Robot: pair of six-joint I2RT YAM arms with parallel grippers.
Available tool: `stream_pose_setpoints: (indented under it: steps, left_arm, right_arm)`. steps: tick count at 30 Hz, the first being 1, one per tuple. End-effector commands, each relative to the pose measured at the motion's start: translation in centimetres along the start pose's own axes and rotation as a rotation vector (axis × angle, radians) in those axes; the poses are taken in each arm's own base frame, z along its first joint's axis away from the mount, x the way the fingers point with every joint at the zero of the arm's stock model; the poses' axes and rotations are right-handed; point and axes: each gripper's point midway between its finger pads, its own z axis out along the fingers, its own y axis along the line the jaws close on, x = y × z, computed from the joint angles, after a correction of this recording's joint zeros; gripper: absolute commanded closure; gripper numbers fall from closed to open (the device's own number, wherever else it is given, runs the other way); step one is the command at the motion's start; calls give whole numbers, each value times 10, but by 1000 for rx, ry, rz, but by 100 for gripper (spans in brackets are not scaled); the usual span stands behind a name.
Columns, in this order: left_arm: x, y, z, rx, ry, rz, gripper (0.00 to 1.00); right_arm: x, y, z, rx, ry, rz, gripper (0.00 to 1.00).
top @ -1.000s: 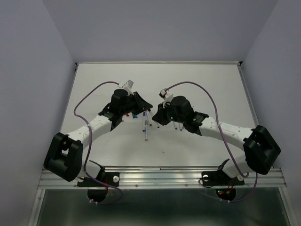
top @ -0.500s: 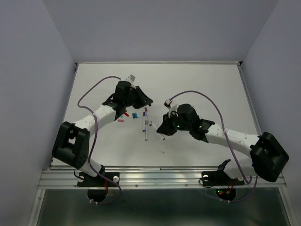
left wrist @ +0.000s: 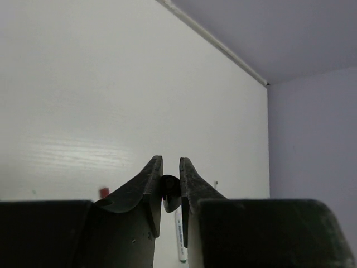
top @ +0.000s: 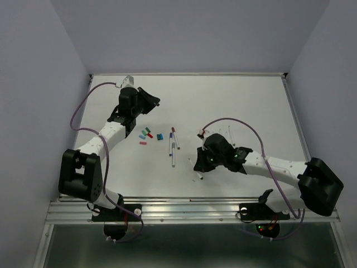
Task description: Open the pen caps
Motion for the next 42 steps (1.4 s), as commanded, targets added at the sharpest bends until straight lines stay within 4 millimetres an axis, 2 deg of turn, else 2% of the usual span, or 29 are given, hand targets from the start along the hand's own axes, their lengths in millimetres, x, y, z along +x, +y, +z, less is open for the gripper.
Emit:
stream_pose_setpoints:
  steps: [1,2,3,4,6,9,13,18,23,25,26,27,28,30,32,33,35,36,40,42]
  left_arm:
    - [26,45,-22,-167,61,46,100]
    - [42,64,-31,-217,100,48,100]
    - [52,71,-36,-238,119,57,100]
    - [58,80,-41,-273,122,65,100]
    - [75,99,-57,-348,158,74,100]
    - [87,120,-73,-457,156,84,98]
    - [96,142,-82,-544,161,94,94]
    - [108,165,-80,-628,195,104,90]
    - [113,168,-71,-638,223,113,87]
    - [113,169,-70,-645,219,118,80]
    - [112,171,-70,-652,214,123,79]
    - [112,171,-70,-656,215,126,73]
    - [111,171,-70,-659,214,128,71]
    - [112,172,-70,-662,218,133,66]
    - [113,172,-70,-662,225,141,64]
    - [114,173,-70,-663,233,151,58]
    - [114,172,-70,-661,238,159,55]
    - [115,170,-70,-658,242,167,45]
    - [112,162,-70,-638,240,175,43]
    - [107,153,-70,-615,231,176,43]
  right_arm:
    - [-66,-58,5,403,-234,57,99]
    - [-67,-67,12,454,-227,56,99]
    - [-83,-64,13,466,-259,47,99]
    - [-92,-72,12,523,-292,45,99]
    - [-99,-83,18,574,-287,26,99]
    - [-114,-101,17,639,-315,46,99]
    - [-117,-122,21,684,-298,73,99]
    - [-124,-135,23,730,-287,37,99]
    - [-123,-131,33,697,-248,11,99]
    - [-124,-130,32,691,-253,10,94]
    - [-124,-128,32,683,-249,6,89]
    - [-125,-127,30,681,-256,6,81]
    - [-126,-126,29,676,-259,7,80]
    - [-126,-123,28,665,-256,1,69]
    - [-127,-118,28,636,-253,-5,55]
    - [-128,-116,27,627,-253,-6,53]
    - [-132,-113,24,622,-268,-6,52]
    - [-134,-112,22,621,-272,-12,49]
    - [-145,-101,14,589,-301,-30,47]
    - [-148,-87,15,522,-294,-51,47]
